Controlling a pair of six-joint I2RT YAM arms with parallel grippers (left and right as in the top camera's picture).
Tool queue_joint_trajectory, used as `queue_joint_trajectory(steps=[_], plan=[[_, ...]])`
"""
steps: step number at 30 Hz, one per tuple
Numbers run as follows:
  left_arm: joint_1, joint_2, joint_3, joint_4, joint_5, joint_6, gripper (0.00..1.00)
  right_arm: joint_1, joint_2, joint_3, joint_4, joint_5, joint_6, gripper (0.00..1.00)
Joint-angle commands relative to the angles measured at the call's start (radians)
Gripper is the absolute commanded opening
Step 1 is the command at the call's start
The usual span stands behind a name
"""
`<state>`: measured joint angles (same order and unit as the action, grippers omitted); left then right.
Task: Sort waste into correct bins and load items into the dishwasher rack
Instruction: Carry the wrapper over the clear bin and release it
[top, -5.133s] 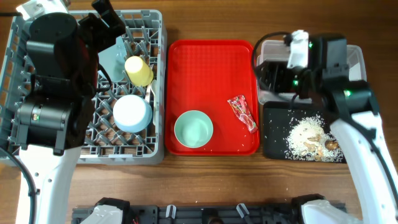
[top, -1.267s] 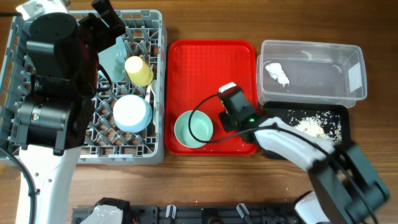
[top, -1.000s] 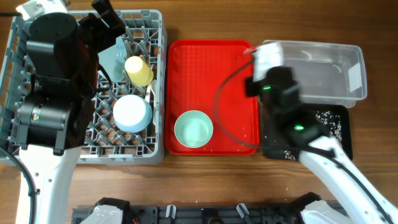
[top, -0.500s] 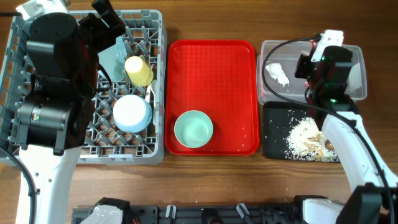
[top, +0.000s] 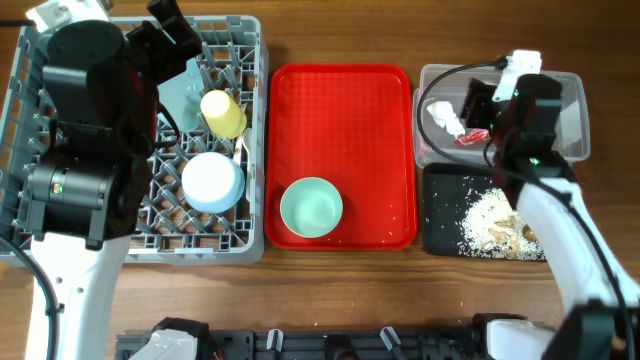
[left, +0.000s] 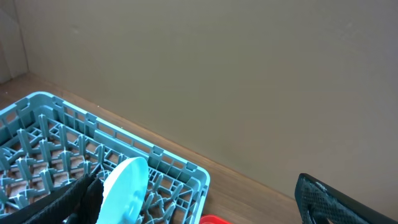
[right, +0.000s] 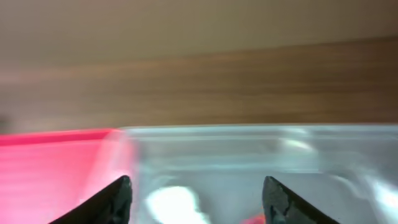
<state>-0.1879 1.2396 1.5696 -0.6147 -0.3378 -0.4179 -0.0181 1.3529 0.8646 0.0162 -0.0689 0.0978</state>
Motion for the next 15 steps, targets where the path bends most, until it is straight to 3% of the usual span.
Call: queue_joint_trajectory(steps=[1, 5, 8, 15], plan=[[0.007, 0.000, 0.000, 0.003, 0.012, -0.013, 1.00, 0.028, -0.127, 0.005, -0.070, -0.460, 0.225, 0.79], [0.007, 0.000, 0.000, 0.003, 0.012, -0.013, 1.00, 0.071, -0.127, 0.005, -0.241, -0.722, 0.333, 1.00], [0.007, 0.000, 0.000, 0.003, 0.012, -0.013, 1.00, 0.094, -0.116, 0.005, -0.356, -0.729, 0.488, 1.00], [0.007, 0.000, 0.000, 0.003, 0.012, -0.013, 1.00, 0.094, -0.106, 0.005, -0.505, -0.723, 0.504, 1.00]])
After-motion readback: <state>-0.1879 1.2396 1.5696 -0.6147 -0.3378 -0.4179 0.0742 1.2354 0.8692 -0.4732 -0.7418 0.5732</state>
